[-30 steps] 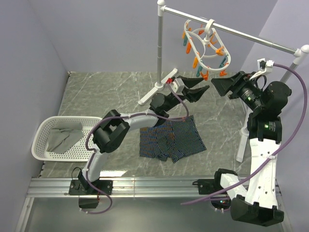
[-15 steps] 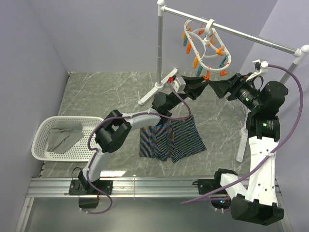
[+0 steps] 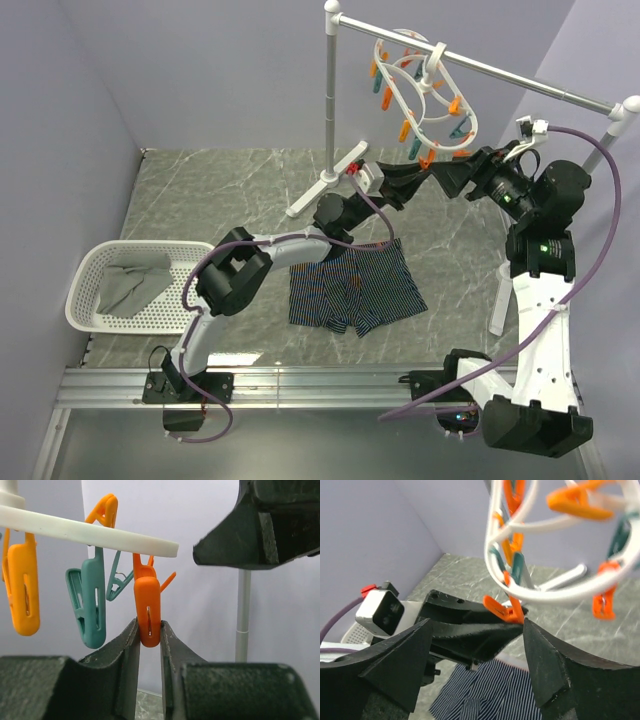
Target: Clip the underwear to the hanger
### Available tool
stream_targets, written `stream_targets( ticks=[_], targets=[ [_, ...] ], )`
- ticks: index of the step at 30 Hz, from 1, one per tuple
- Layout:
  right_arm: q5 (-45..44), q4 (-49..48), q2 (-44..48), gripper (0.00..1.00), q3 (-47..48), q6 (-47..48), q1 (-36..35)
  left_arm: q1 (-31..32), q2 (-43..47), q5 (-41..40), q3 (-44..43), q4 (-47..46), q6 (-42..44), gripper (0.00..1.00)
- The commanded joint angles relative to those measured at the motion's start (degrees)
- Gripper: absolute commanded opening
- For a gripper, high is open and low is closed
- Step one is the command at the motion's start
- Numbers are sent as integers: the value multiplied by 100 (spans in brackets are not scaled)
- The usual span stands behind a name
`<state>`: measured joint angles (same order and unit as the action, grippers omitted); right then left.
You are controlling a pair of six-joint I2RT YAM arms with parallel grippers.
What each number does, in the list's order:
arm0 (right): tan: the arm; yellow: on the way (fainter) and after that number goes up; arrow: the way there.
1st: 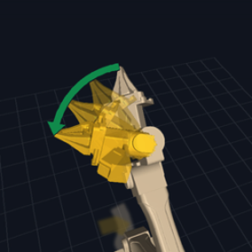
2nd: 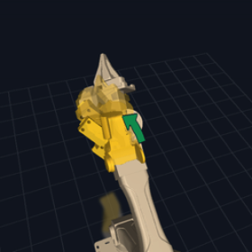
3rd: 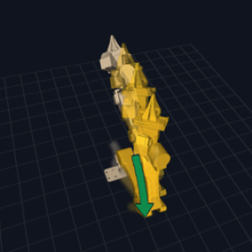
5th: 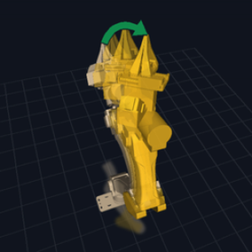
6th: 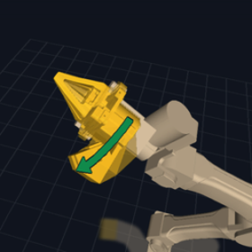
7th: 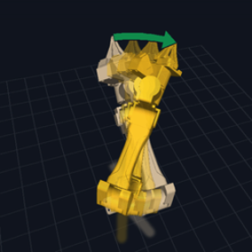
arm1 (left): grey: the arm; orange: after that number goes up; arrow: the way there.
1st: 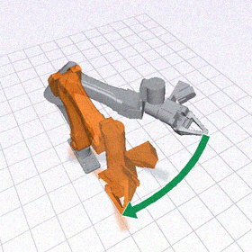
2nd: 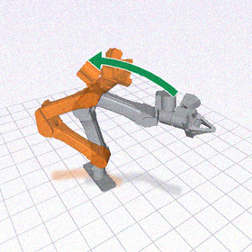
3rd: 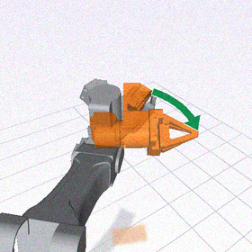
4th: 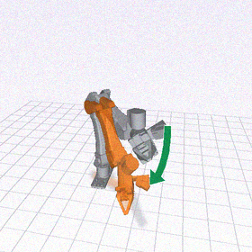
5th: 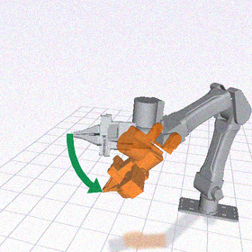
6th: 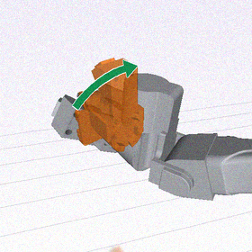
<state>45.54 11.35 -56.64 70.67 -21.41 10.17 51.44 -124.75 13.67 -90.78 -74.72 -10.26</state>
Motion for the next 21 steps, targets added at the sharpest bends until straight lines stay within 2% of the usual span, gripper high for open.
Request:
stream_targets(
  ticks=[1,7,21],
  targets=[
    [35,-496,84,77,60,469,-260,68,495,452,113,-579,-81,1],
    [-326,-231,-75,75,218,1112,-481,68,750,663,184,-210,-160,0],
    [-976,-713,-49,73,114,1174,-991,68,864,1226,122,212,-301,0]
  ],
)
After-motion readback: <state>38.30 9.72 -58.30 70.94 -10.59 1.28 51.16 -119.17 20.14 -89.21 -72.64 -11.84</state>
